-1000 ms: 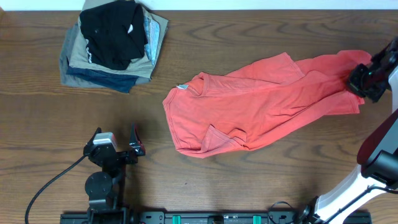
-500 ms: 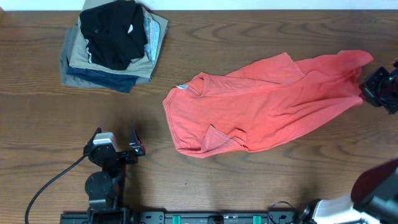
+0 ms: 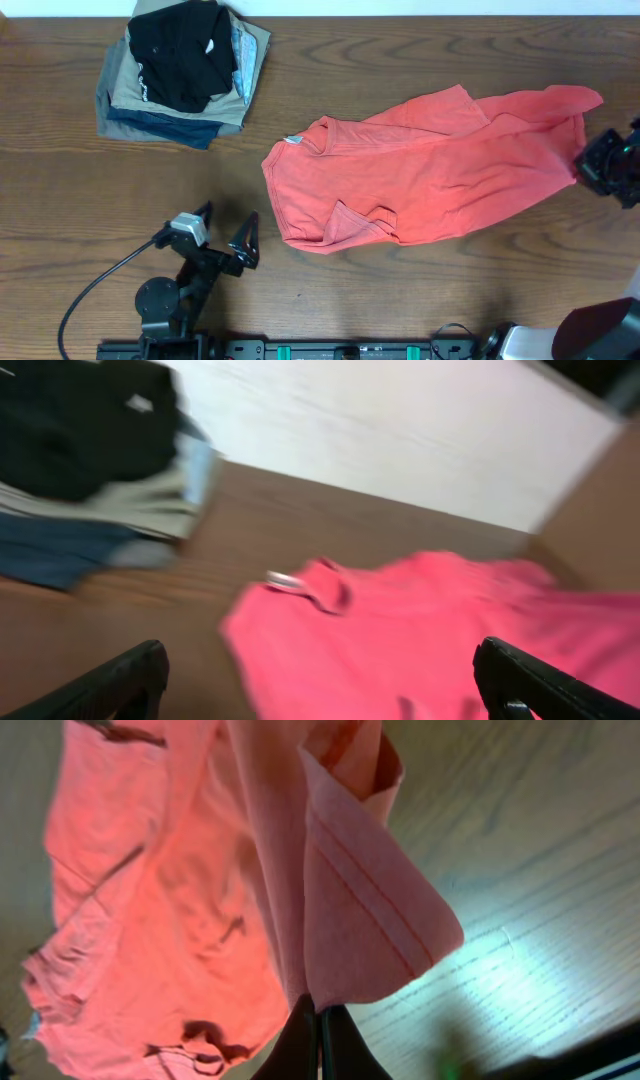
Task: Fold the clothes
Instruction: 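Reach the left gripper to the shirt's left side and pinch the hem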
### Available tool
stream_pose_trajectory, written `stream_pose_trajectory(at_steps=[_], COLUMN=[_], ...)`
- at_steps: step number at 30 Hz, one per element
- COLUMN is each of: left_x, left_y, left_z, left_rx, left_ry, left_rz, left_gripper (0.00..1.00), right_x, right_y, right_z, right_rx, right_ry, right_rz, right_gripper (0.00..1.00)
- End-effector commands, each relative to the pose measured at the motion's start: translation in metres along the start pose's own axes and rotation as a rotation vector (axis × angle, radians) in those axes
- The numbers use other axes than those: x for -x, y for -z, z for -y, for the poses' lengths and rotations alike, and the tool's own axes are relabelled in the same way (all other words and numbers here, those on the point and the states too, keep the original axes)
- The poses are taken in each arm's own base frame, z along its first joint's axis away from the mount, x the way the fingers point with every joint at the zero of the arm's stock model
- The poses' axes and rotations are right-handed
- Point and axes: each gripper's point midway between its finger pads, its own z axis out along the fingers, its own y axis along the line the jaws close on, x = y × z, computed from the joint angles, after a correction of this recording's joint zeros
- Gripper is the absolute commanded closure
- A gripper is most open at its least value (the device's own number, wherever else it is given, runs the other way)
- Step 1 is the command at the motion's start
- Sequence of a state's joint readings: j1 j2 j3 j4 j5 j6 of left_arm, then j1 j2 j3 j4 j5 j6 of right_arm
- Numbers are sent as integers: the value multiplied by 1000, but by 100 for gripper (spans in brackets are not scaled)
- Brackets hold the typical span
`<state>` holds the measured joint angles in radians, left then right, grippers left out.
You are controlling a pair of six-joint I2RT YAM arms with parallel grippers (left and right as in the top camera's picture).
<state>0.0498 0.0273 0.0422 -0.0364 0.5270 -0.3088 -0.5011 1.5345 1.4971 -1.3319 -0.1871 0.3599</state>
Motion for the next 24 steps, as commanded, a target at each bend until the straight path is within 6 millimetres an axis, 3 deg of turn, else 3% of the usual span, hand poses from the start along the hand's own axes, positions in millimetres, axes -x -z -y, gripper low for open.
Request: stream_pose_trajectory(at_steps=[1,7,13,17,24], left_x=[21,53,59,51,11], left_y=[10,13,-11,-32,-78], left_z=[42,70,80,88,69], left_rx=[-173,-232,-252,-248,1], left_ry=[17,-8,43,27,-105], left_rz=[-6,-83,-351,-552,-791], left_gripper=[2,2,2,2,2], right_x=[-14,-29,-33,-34,-37], right_y=[-8,-25,-28,-28,-28], right_z=[5,8,11,11,12], right_rx=[8,38,37,36,32], right_ry=[-16,-15,-7,15,30], right_rz=[-8,-18,-19,-23,-35], right_gripper=[99,99,99,99,99])
